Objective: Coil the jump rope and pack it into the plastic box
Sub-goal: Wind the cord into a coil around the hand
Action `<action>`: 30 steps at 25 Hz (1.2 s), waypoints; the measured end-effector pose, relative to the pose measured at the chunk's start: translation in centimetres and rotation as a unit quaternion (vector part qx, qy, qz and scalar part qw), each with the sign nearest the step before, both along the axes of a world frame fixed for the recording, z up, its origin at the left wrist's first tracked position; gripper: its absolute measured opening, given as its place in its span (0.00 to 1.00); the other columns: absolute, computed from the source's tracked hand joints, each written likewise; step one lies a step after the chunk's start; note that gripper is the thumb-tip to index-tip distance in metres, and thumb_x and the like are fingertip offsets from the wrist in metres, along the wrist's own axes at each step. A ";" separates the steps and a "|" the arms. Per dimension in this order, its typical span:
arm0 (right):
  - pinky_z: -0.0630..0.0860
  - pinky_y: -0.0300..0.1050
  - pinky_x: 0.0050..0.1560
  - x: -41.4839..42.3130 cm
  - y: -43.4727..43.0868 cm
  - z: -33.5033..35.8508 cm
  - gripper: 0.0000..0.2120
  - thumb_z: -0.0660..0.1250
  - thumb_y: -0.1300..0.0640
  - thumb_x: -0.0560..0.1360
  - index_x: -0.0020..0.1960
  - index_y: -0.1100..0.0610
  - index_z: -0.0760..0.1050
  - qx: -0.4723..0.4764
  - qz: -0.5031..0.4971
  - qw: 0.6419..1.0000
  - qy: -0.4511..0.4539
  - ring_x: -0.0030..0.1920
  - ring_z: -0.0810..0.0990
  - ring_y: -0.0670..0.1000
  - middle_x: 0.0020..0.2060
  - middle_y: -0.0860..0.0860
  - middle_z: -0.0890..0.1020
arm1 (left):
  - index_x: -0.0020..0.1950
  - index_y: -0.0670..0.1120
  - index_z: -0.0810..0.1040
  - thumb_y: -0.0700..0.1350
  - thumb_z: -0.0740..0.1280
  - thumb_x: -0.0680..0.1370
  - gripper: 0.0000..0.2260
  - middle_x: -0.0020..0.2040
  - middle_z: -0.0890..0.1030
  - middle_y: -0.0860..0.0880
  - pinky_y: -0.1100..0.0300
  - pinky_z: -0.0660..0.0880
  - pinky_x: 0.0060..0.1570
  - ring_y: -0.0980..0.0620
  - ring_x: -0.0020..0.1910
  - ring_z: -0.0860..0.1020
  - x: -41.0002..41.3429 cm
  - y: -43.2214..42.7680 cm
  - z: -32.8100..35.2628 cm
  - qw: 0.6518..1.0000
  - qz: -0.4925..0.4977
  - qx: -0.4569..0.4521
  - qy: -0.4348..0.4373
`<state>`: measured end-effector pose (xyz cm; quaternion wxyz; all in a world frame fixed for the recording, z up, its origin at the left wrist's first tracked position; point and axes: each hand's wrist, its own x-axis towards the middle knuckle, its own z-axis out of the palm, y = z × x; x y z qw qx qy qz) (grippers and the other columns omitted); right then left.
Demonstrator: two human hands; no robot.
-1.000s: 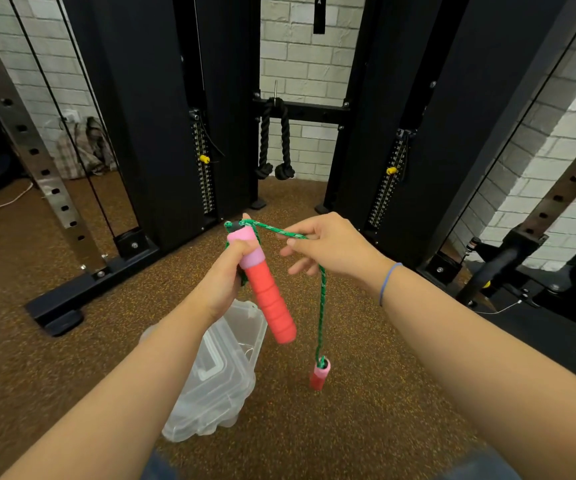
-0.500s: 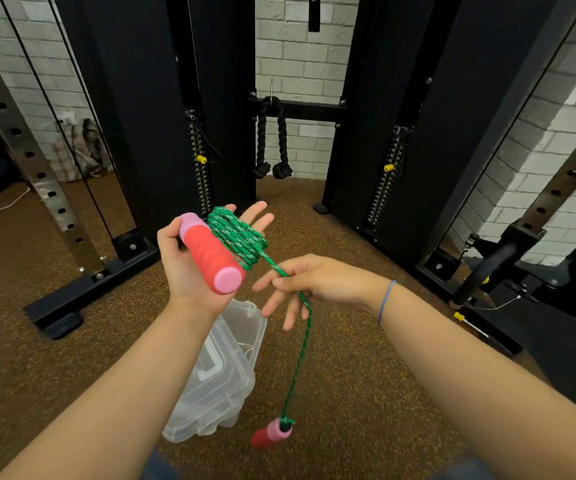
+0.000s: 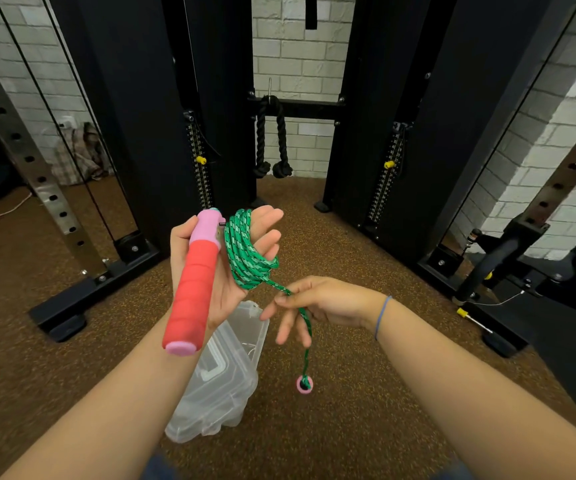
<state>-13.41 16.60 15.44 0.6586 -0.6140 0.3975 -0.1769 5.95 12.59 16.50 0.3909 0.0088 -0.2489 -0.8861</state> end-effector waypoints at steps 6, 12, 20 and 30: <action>0.79 0.42 0.43 -0.8 -0.4 0.7 0.14 0.55 0.57 0.81 0.54 0.60 0.79 0.032 -0.020 0.999 -0.011 0.39 0.85 0.50 0.38 0.52 0.86 | 0.77 0.38 0.47 0.58 0.54 0.76 0.37 0.64 0.76 0.33 0.51 0.72 0.63 0.38 0.55 0.81 -0.1 0.7 0.5 0.988 -0.136 -0.062 0.026; 0.79 0.44 0.47 -1.1 -1.2 1.0 0.13 0.55 0.62 0.80 0.59 0.64 0.75 0.040 -0.047 0.998 -0.007 0.43 0.85 0.51 0.45 0.55 0.85 | 0.77 0.37 0.41 0.56 0.57 0.75 0.40 0.62 0.76 0.29 0.50 0.74 0.57 0.35 0.53 0.81 -0.2 1.1 0.9 0.961 -0.261 -0.080 0.042; 0.74 0.39 0.46 -0.9 -1.7 1.5 0.15 0.60 0.66 0.77 0.51 0.50 0.81 -0.129 -0.131 0.983 0.019 0.46 0.78 0.49 0.46 0.50 0.83 | 0.61 0.35 0.77 0.55 0.75 0.62 0.35 0.45 0.83 0.33 0.52 0.80 0.46 0.40 0.41 0.84 -0.8 2.6 1.7 0.927 -0.227 -0.162 -0.249; 0.79 0.56 0.51 -0.3 -2.0 0.5 0.23 0.58 0.68 0.75 0.53 0.42 0.80 -0.317 -0.286 0.892 0.149 0.47 0.82 0.59 0.50 0.47 0.85 | 0.50 0.39 0.74 0.49 0.63 0.76 0.13 0.45 0.84 0.37 0.50 0.75 0.59 0.43 0.43 0.82 -2.1 2.4 1.2 0.834 -0.074 -0.181 -0.515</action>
